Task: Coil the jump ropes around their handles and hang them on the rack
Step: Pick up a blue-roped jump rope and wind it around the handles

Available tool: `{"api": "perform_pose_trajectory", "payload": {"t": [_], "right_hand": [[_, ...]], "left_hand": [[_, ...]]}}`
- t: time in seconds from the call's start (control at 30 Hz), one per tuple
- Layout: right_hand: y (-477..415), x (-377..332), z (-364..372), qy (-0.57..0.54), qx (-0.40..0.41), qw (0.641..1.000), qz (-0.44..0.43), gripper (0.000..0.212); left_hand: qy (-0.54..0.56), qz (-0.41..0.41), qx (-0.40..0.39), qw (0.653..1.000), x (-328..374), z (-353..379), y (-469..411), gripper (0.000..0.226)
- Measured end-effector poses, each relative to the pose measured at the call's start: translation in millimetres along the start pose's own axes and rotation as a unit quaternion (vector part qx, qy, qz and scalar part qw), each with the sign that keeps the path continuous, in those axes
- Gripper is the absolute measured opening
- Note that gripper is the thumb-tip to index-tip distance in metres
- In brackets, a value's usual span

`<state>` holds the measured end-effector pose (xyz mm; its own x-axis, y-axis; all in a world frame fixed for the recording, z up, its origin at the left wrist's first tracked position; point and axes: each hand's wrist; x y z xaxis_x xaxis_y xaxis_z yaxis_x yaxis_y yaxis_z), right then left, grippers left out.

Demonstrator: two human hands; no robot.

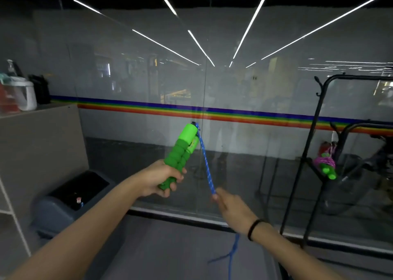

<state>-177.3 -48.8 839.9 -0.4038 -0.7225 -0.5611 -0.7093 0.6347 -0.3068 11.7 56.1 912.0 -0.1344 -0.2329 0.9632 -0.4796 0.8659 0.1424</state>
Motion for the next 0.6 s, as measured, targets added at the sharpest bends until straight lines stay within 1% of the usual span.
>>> {"api": "perform_pose_trajectory", "payload": {"t": [0.03,0.07,0.1,0.13,0.2,0.27,0.3,0.33,0.4,0.47,0.53,0.57,0.6], "right_hand": [[4.3,-18.7,-1.3,0.095,-0.051,0.994,-0.029,0.025],[5.8,-39.8,-4.5,0.162,-0.099,0.980,-0.056,0.025],[4.2,-61.7,-9.3,0.204,-0.129,0.967,-0.087,0.026],[0.1,-80.9,-14.2,0.230,-0.141,0.955,-0.121,0.028],[-13.1,-108.7,-27.5,0.252,-0.137,0.941,-0.181,0.031],[-32.6,-117.8,-42.8,0.232,-0.099,0.948,-0.193,0.033],[-41.6,-117.0,-51.1,0.211,-0.074,0.958,-0.182,0.032],[-50.0,-112.6,-57.4,0.177,-0.052,0.969,-0.165,0.031],[-60.4,-96.5,-59.4,0.081,-0.036,0.989,-0.121,0.025],[-58.4,-82.9,-47.3,-0.051,-0.042,0.996,-0.062,0.021],[-50.9,-72.3,-24.1,-0.208,-0.033,0.977,-0.016,0.021],[-46.6,-70.6,-11.4,-0.262,-0.015,0.965,0.007,0.024],[-42.3,-71.5,0.7,-0.293,0.002,0.956,0.033,0.026]], "left_hand": [[-0.067,0.025,0.021,0.997,-1.1,1.3,-1.6,0.017],[-0.154,0.063,0.040,0.985,-2.7,3.5,-2.7,0.014],[-0.243,0.107,0.050,0.963,-4.3,5.8,-3.4,0.011],[-0.326,0.145,0.050,0.933,-6.9,6.9,-3.2,0.010],[-0.468,0.182,0.043,0.864,-12.8,3.4,-2.0,0.016],[-0.569,0.211,0.015,0.795,-19.3,-7.7,2.4,0.027],[-0.591,0.229,-0.013,0.773,-23.6,-15.5,3.3,0.032],[-0.591,0.251,-0.044,0.765,-26.8,-23.7,5.6,0.036],[-0.553,0.308,-0.087,0.769,-29.7,-41.0,9.3,0.041],[-0.486,0.369,-0.092,0.787,-27.8,-56.5,8.6,0.039],[-0.384,0.403,-0.089,0.826,-24.6,-66.1,6.7,0.029],[-0.333,0.405,-0.079,0.848,-24.2,-69.1,4.8,0.023],[-0.291,0.402,-0.063,0.866,-24.7,-72.0,2.2,0.017]]}}
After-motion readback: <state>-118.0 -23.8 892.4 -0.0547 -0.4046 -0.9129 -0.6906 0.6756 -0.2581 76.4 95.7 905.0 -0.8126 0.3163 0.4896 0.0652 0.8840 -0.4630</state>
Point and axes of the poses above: each hand's wrist, its own y-axis away from the middle knuckle, its own z-axis out of the palm, x = y × z, and after that the axes turned 9 degrees about x, right-handed
